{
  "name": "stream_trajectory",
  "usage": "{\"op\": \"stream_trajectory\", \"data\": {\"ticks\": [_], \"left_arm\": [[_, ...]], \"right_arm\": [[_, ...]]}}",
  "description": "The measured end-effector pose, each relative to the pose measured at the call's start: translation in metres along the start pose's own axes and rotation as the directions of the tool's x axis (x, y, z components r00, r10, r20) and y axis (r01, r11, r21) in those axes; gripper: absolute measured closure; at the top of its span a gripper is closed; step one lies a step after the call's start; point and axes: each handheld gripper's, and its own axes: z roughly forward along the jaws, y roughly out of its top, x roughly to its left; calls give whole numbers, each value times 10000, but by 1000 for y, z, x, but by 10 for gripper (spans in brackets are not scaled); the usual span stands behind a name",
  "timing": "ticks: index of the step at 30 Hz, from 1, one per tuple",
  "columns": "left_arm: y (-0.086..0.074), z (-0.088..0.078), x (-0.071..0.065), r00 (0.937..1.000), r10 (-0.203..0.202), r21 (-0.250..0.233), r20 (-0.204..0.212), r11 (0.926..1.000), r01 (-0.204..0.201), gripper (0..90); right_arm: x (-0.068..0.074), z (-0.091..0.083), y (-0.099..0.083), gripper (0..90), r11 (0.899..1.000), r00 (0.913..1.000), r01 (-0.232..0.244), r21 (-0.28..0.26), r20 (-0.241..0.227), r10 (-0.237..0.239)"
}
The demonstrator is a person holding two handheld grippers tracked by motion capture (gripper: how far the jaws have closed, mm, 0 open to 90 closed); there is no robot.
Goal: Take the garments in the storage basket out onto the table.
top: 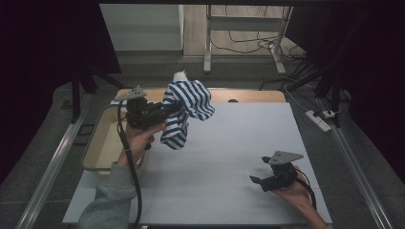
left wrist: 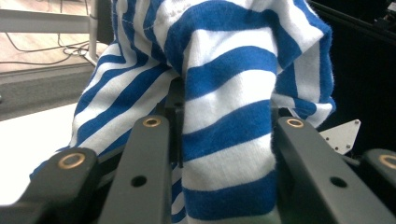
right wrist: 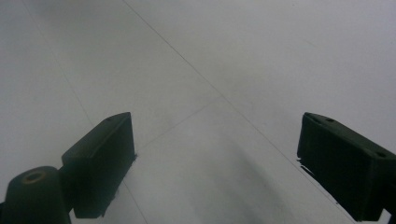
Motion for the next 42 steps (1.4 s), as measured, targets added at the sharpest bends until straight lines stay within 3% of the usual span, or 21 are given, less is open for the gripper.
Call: {"op": "stream_trajectory", "data": {"ticks": [7,19,27,38,42], "left_arm": [[-5,21,-9,9994,240,506,236,9984,-251,682],[-13,47,-22,9977,291,990,612,9945,-351,681],[-26,71,-32,9955,512,1740,799,9826,-645,680],[-43,86,-29,9961,439,2369,768,9696,-610,678],[-53,97,-26,9966,411,2770,716,9590,-595,676]], "right_arm": [[0,0,0,107,10000,10000,32,1,0,-32],[0,0,0,107,10000,10000,7,20,-55,-7],[0,-2,0,107,10000,10000,9,-64,-56,-10],[0,-3,0,107,9999,10000,-16,-152,-46,15],[0,-4,0,107,9999,10000,-20,-126,-63,19]]}}
